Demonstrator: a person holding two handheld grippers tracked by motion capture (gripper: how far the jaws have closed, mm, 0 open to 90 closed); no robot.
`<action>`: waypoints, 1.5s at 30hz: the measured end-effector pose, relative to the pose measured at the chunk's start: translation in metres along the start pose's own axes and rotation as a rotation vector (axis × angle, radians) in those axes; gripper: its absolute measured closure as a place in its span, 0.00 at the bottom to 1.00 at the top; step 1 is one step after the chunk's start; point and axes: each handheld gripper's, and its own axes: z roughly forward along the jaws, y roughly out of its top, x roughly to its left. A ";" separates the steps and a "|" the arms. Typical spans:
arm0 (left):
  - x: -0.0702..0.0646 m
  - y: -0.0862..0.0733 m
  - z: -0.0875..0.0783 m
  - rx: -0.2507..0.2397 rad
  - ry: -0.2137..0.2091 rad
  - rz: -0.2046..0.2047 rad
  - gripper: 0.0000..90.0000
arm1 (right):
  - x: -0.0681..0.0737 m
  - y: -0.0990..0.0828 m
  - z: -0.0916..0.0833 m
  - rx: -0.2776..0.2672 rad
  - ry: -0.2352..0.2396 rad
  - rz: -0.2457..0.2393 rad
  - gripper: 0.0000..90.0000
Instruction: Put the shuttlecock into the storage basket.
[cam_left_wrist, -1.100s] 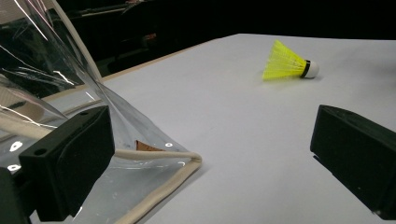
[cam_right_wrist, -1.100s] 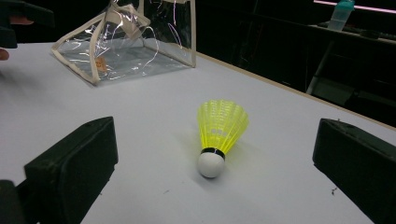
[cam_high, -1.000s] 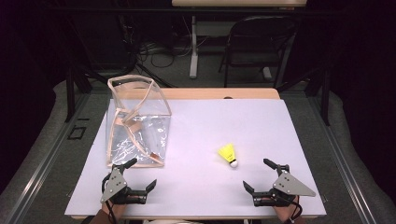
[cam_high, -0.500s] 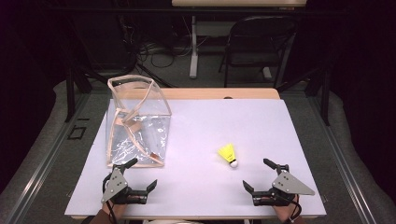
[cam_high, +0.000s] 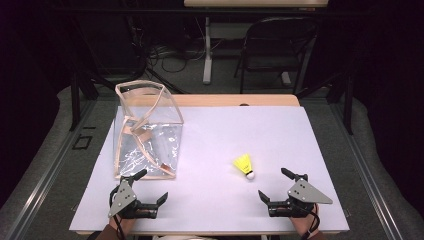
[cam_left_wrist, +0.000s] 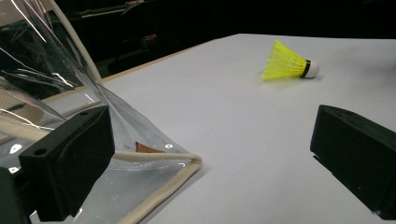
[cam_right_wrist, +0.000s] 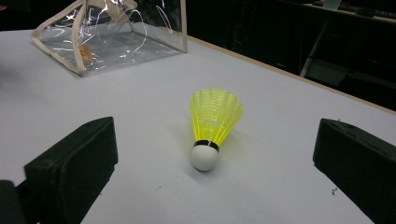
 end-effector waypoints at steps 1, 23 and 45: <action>0.000 0.000 0.000 0.001 0.002 0.000 0.00 | 0.000 0.001 0.003 0.016 0.002 0.008 0.00; 0.000 0.000 0.001 0.003 0.004 -0.002 0.00 | -0.002 0.011 0.031 0.218 -0.014 0.043 0.00; 0.001 0.000 0.001 0.006 0.016 0.000 0.00 | -0.008 0.020 0.057 0.403 -0.016 0.062 0.00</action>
